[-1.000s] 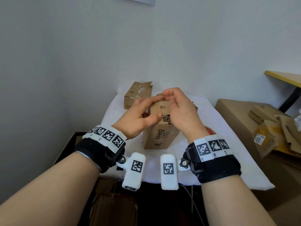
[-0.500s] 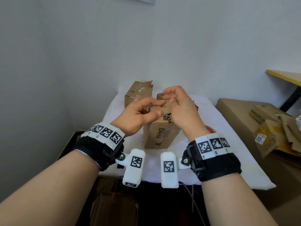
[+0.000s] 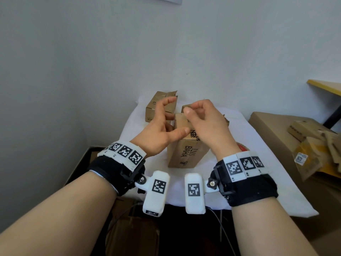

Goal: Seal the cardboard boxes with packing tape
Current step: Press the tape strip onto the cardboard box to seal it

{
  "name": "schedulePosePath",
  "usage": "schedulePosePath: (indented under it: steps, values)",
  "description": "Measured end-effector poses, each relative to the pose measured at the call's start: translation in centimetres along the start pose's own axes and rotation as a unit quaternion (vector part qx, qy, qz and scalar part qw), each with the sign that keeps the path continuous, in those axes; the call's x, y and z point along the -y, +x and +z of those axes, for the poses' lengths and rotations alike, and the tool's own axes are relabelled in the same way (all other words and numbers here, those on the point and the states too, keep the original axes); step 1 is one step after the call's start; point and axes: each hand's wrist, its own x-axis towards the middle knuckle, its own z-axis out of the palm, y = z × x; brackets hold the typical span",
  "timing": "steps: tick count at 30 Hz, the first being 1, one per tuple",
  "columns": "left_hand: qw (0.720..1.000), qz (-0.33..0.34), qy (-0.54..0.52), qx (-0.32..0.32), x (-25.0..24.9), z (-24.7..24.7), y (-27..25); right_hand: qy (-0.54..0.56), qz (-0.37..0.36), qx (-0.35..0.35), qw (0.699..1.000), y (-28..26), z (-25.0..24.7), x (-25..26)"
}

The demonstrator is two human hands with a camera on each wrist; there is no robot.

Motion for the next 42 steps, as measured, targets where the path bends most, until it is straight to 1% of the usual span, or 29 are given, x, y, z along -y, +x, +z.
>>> schedulePosePath:
  steps: [2,5,8,12,16,20,25,29,33,42]
  values:
    - [1.000,-0.005,-0.005,0.000,0.1,0.0,0.1,0.011,0.006,0.004,1.000,0.1,0.1,-0.1]
    - [1.000,-0.016,-0.015,-0.006,0.6,0.0,0.3,0.058,0.022,0.001,0.998,0.4,0.3,-0.4]
    - [0.997,-0.030,-0.071,-0.007,1.2,0.0,0.4,0.079,0.023,0.006,0.997,0.4,0.3,-0.3]
    - [0.984,-0.065,-0.155,-0.050,0.6,0.5,0.5,0.077,0.003,0.018,0.997,0.3,0.1,-0.2]
    - [0.975,-0.094,-0.178,-0.096,0.5,1.0,1.3,0.072,-0.008,0.030,0.997,0.1,0.2,-0.1]
    - [0.968,-0.110,-0.197,-0.115,0.8,1.4,1.8,0.069,-0.016,0.028,0.997,-0.1,0.1,-0.1]
    - [0.957,-0.111,-0.253,-0.092,1.6,0.9,1.8,0.073,-0.008,0.026,0.997,-0.1,0.0,-0.2]
    - [0.951,-0.091,-0.288,-0.064,2.0,0.8,1.6,0.078,-0.005,0.031,0.996,-0.1,0.0,-0.2]
    - [0.938,-0.077,-0.335,-0.036,2.4,0.7,1.5,0.072,-0.004,0.045,0.996,-0.2,-0.1,-0.2]
    - [0.934,-0.069,-0.351,-0.006,3.2,0.4,1.2,0.049,0.001,0.055,0.997,-0.4,-0.6,0.1]
